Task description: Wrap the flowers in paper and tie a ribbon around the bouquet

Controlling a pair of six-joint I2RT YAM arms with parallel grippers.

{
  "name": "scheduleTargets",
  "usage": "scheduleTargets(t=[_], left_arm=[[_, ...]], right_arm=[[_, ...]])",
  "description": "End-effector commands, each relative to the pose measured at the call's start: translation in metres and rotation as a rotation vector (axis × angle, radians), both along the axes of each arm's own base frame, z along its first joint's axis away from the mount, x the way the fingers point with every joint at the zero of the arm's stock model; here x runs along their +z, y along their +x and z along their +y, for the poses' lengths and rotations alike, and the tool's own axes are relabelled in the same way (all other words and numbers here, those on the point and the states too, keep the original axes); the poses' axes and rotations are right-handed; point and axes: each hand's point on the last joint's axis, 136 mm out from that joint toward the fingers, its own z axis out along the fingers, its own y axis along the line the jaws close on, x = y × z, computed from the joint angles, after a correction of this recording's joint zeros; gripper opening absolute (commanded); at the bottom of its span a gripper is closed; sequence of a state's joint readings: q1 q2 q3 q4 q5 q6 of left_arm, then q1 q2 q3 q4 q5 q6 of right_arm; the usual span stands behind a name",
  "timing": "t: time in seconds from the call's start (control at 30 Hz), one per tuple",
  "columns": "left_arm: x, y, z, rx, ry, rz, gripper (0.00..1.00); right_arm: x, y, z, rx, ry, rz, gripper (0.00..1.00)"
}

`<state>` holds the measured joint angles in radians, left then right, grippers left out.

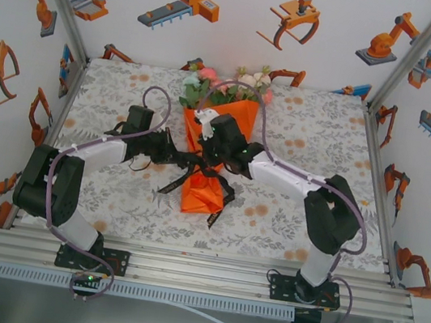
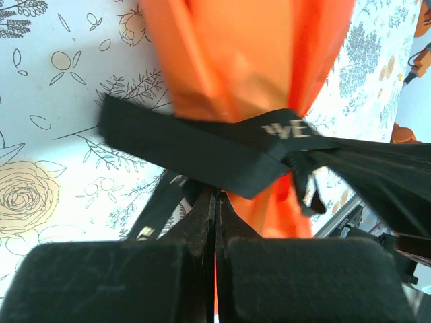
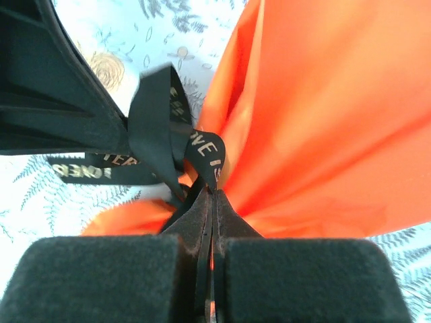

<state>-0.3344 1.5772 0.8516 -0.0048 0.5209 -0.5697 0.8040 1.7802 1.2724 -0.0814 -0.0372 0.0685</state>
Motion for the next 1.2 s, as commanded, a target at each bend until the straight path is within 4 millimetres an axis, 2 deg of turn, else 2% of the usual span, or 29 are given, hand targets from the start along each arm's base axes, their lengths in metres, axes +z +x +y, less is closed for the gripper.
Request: scheduleTargets(t=[0.0,0.3,0.47,0.6,0.73,0.83,0.97,1.17], left_arm=[[0.01,0.006,-0.006,-0.013,-0.019,-0.026,0.0],[0.01,0.005,-0.008,-0.02,-0.029,-0.025,0.0],[0.023,0.003,-0.018,-0.052,-0.091,-0.025,0.0],[0.045,-0.008,-0.035,-0.116,-0.154,-0.041,0.0],[0.04,-0.025,-0.037,-0.156,-0.057,-0.015,0.0],[0.046,-0.027,-0.036,-0.133,-0.061,-0.009,0.0],[0.06,-0.012,-0.042,-0.051,-0.144,0.004,0.0],[0.035,0.017,-0.037,0.116,-0.155,0.106,0.0]], right_arm=[[0.036,0.009,-0.006,-0.046,0.053,-0.128,0.0],[0.044,0.008,-0.011,-0.061,0.112,-0.193,0.0],[0.028,0.003,-0.007,-0.036,0.111,-0.148,0.0],[0.022,-0.001,0.0,-0.008,0.134,-0.111,0.0],[0.019,0.0,0.004,-0.009,0.146,-0.09,0.0],[0.017,-0.002,0.006,0.006,0.151,-0.081,0.0],[0.016,-0.008,0.011,0.044,0.172,-0.06,0.0],[0.018,-0.017,0.01,0.07,0.198,-0.046,0.0]])
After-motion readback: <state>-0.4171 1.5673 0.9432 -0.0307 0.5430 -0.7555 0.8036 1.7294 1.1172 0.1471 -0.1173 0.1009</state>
